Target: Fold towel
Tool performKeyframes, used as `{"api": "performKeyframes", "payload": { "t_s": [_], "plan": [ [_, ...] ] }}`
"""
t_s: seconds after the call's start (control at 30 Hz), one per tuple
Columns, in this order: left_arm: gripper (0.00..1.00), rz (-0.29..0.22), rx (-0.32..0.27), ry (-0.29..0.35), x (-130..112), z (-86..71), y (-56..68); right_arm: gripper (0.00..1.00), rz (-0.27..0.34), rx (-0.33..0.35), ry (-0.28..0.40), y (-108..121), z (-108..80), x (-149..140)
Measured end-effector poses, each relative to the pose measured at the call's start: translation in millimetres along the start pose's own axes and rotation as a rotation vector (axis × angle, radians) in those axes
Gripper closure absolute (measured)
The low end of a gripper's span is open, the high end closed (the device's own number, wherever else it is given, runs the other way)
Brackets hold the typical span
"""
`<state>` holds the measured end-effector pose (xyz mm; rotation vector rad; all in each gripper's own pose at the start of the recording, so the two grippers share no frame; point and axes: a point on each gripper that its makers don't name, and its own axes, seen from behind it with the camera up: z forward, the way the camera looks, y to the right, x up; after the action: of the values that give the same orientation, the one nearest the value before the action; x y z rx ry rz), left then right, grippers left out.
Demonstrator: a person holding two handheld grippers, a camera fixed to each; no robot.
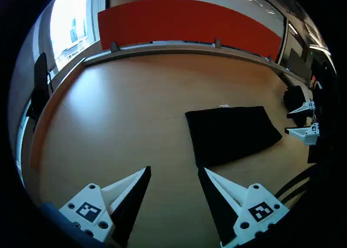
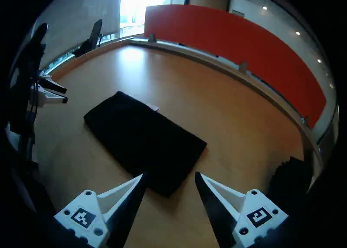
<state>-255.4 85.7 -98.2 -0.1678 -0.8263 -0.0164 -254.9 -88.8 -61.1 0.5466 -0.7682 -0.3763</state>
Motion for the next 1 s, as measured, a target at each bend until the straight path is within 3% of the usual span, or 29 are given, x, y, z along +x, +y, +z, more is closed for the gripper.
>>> {"api": "performKeyframes", "payload": {
  "t_s": [0.3, 0.57, 0.87, 1.0],
  "plan": [
    [0.2, -0.039, 0.047, -0.003, -11, -15.9, -24.3, 0.17, -0.042, 0.041, -0.022, -5, 8.0, -3],
    [0.2, -0.056, 0.073, -0.001, -16, -23.9, -35.7, 0.19, -0.068, 0.07, -0.044, -8, 15.8, -9],
    [0.2, -0.058, 0.081, -0.008, -25, -30.0, -38.3, 0.44, -0.095, 0.114, -0.123, -8, 20.5, -38],
    [0.2, -0.063, 0.082, -0.011, -28, -31.1, -38.8, 0.51, -0.086, 0.127, -0.14, -7, 21.7, -44]
  ]
}}
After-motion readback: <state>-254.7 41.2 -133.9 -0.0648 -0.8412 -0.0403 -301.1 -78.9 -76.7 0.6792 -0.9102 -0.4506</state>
